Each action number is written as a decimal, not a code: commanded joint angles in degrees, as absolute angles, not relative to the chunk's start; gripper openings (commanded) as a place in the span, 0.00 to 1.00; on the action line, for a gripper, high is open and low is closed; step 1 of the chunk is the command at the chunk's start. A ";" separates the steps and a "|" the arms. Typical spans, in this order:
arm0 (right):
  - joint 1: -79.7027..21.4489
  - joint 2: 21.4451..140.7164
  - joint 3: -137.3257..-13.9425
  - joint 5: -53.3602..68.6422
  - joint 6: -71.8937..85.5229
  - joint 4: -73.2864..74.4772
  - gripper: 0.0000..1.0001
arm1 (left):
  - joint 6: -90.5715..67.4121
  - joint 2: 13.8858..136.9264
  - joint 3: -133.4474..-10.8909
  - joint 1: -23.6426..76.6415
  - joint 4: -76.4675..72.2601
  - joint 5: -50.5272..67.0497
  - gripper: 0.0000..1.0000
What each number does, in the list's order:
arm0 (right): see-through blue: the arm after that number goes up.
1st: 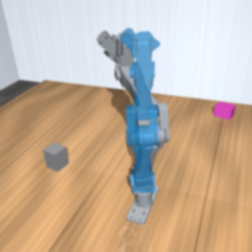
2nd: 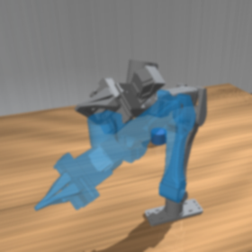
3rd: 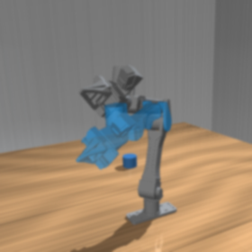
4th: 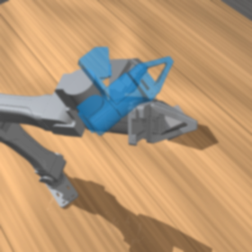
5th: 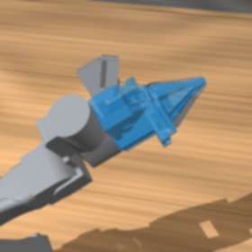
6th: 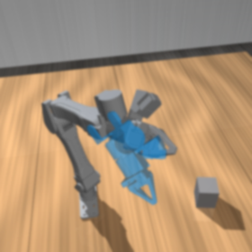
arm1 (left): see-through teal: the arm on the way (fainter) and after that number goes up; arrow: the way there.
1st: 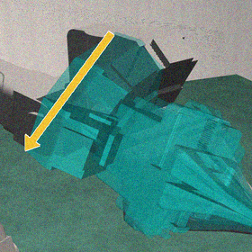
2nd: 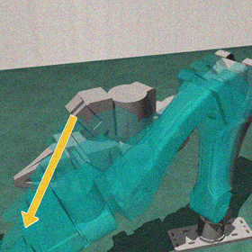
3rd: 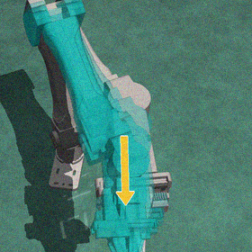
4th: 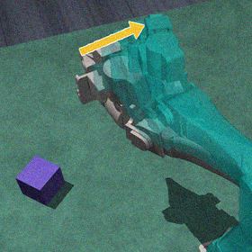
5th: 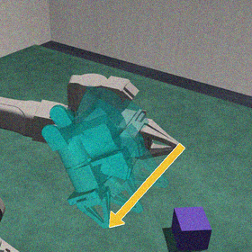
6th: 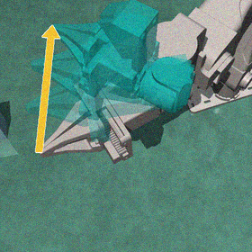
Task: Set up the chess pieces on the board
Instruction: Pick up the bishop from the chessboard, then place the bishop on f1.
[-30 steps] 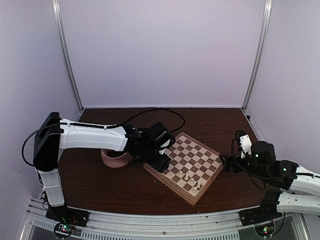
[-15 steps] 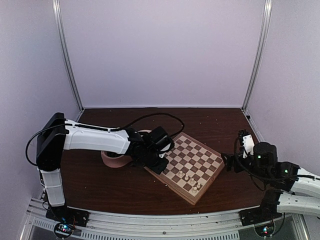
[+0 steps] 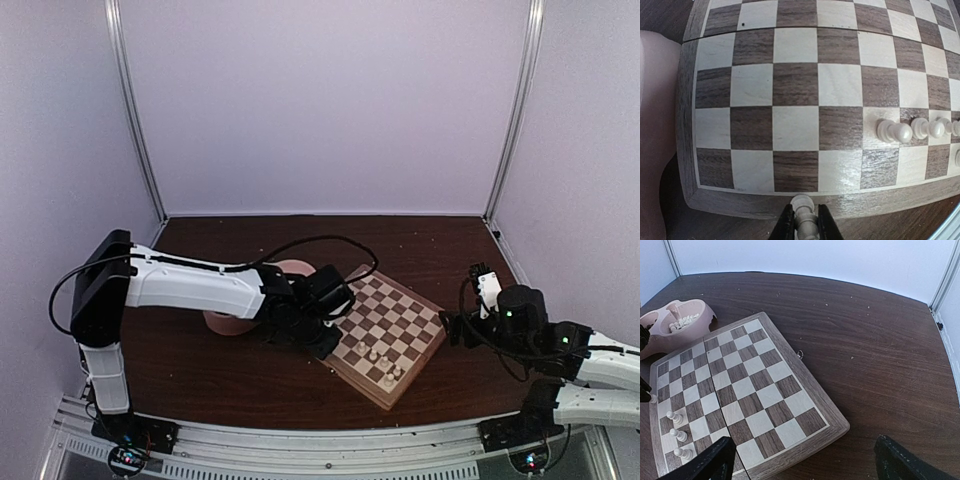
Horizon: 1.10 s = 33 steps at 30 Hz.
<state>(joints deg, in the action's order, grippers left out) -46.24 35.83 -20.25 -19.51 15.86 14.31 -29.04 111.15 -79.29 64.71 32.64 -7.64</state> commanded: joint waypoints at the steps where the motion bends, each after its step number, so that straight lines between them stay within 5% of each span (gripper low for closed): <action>1: -46.05 35.29 -20.99 -19.85 16.30 13.26 1.00 | -29.45 110.13 -82.09 67.32 34.12 -9.32 0.11; 33: -46.04 36.37 -21.18 -19.42 16.26 12.95 1.00 | -32.29 114.06 -84.67 71.46 23.74 0.00 0.10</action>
